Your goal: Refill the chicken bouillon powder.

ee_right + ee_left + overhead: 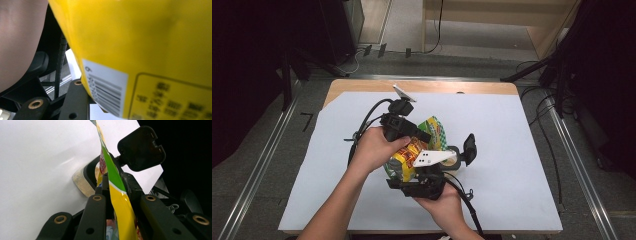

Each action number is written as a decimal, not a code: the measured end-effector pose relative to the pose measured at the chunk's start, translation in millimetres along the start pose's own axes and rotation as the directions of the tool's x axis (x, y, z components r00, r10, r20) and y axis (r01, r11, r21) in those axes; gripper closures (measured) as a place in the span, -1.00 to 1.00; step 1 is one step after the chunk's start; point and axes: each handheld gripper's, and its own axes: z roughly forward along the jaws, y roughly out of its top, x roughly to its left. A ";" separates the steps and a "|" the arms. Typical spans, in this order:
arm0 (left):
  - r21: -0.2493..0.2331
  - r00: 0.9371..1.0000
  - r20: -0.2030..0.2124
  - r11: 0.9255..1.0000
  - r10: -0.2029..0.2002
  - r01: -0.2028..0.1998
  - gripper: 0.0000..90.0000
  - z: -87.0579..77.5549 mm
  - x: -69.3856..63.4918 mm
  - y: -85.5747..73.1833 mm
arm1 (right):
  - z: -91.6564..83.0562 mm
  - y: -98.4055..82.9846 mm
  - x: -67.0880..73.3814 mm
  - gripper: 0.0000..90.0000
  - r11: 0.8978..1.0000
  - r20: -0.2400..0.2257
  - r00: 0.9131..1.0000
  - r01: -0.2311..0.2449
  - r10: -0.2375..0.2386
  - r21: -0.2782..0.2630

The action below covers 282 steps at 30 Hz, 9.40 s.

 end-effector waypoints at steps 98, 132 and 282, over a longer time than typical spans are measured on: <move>0.000 0.998 0.047 0.999 -0.037 0.037 0.78 10.6 5.9 3.6 | -5.3 2.2 -7.2 0.43 0.999 0.018 0.999 -0.031 0.031 0.034; 0.015 1.000 0.011 1.000 -0.015 0.015 0.85 9.1 -1.2 10.9 | -8.5 3.8 -5.3 0.44 0.998 0.013 0.998 -0.054 0.054 0.014; -0.154 0.984 0.165 0.987 0.069 -0.044 1.00 -39.0 46.1 -22.7 | 20.4 -32.7 -23.4 0.08 0.989 0.207 0.972 0.092 -0.114 0.114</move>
